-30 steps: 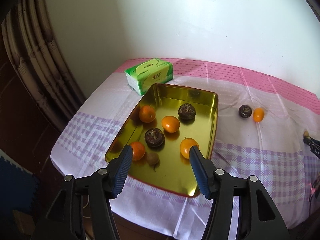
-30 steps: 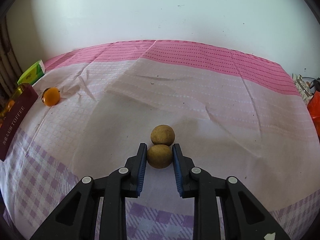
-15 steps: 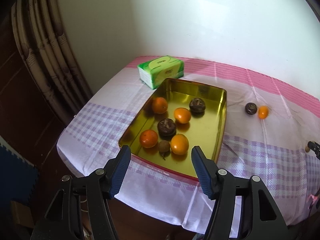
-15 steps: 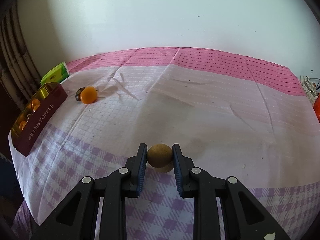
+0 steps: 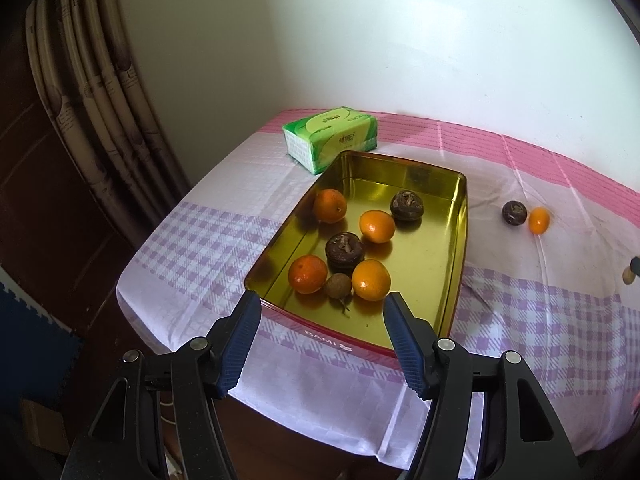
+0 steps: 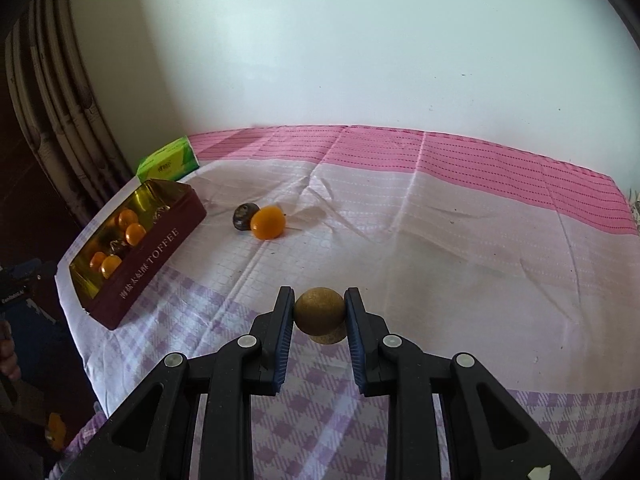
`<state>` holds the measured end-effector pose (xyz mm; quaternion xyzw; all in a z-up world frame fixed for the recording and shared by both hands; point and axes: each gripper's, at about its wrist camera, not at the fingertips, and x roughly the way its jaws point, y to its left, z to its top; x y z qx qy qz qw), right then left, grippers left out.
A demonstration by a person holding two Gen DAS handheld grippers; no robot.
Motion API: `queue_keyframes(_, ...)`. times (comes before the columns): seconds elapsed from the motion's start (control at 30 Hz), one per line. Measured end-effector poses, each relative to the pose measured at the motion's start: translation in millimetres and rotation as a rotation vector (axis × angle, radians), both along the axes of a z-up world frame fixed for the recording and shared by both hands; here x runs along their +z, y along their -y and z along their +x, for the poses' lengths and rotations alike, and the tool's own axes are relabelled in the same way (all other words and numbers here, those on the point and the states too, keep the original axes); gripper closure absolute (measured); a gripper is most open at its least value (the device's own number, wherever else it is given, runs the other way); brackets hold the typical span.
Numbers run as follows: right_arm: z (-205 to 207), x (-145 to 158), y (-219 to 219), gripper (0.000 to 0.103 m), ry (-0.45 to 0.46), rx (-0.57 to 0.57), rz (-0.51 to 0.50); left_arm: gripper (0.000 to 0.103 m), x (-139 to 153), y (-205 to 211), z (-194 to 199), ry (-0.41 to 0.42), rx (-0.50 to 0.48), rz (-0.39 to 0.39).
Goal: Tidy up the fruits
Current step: 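Withdraw the left tool from the tin while the right tool holds the tan fruits, then lower the tan fruits into the gold tin and open the right tool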
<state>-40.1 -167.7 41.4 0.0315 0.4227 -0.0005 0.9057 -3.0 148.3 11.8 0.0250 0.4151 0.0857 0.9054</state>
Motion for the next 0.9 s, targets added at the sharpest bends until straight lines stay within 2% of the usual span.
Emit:
queue_keyframes(0.17,8.2,10.3,-25.2,0.08,0.011,0.052,0.019,0.038,0.7,8.1,-1.5,0.009,-0.021,0.032)
queue_keyframes(0.3,19.7,17.4,-52.2,0.08,0.017,0.115,0.041,0.023,2.3,-0.2,-1.4,0.013,0.028,0.036)
queue_keyframes(0.47,40.5,21.6,-94.5,0.08,0.017,0.212,0.07,0.023,2.8,-15.4,-0.7,0.016,0.092,0.008)
queue_keyframes(0.63,66.6,22.1,-147.4,0.08,0.017,0.332,0.084,0.023,0.1,-18.5,0.4,0.008,0.104,0.005)
queue_keyframes(0.9,107.0,-1.0,-212.9,0.079,-0.026,0.445,0.074,0.021,-3.9,-22.6,5.0,-0.005,0.107,-0.011)
